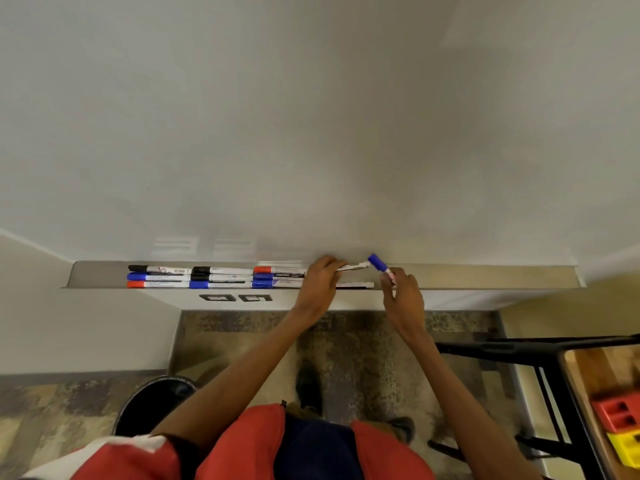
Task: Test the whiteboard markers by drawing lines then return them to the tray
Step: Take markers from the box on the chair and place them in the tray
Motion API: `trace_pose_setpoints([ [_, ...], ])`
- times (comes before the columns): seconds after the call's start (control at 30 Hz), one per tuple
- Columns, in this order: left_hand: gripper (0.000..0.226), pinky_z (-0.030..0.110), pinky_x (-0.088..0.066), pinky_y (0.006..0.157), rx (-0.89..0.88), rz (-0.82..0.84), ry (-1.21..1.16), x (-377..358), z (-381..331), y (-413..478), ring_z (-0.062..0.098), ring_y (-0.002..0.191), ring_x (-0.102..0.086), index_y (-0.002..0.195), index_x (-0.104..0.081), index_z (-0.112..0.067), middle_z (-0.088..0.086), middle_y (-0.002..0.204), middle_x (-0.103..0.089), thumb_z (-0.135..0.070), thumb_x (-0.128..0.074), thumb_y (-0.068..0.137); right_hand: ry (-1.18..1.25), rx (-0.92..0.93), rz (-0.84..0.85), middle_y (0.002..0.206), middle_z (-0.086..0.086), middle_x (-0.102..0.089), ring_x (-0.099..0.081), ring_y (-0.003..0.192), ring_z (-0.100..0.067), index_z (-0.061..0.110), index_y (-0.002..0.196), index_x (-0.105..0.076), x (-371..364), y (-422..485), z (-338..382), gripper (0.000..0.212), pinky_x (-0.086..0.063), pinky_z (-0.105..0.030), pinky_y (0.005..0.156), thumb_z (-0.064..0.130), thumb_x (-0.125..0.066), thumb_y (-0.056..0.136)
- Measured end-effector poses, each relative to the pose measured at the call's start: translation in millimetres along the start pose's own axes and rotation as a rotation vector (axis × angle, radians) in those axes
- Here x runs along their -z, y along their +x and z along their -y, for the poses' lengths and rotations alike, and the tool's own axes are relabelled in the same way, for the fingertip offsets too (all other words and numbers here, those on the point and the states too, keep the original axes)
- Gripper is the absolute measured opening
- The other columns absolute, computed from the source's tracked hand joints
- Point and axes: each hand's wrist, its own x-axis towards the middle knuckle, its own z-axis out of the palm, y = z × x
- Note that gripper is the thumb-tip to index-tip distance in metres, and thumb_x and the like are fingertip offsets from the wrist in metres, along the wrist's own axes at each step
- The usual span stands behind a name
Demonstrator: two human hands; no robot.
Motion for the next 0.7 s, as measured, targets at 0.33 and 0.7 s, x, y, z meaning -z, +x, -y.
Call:
trace_pose_setpoints([
  [0.33,0.028,0.037,-0.047,0.098,0.056,0.030,-0.015,-35,-10,9,0.031,0.109,-0.058,0.120,-0.067,-0.001,0.017,0.120,-0.063,0.001,-0.055,0.095,0.085,-0.021,-0.077,0.095,-0.001,-0.057,-0.054,0.078,-0.017,0.026,0.105,-0.044,21,-17,-20,0.010,-0.043,-0.029,0.065,0.036,-0.043,0.104],
  [0.7,0.027,0.048,-0.038,0.112,0.005,0.017,0.075,-36,11,-7,0.029,0.113,-0.060,0.115,-0.071,-0.006,0.013,0.116,-0.069,0.000,-0.063,0.089,-0.038,0.139,0.006,0.106,-0.004,-0.063,-0.054,0.092,-0.019,0.013,0.113,-0.058,-4,3,-8,0.017,-0.043,-0.032,0.078,0.023,-0.050,0.103],
])
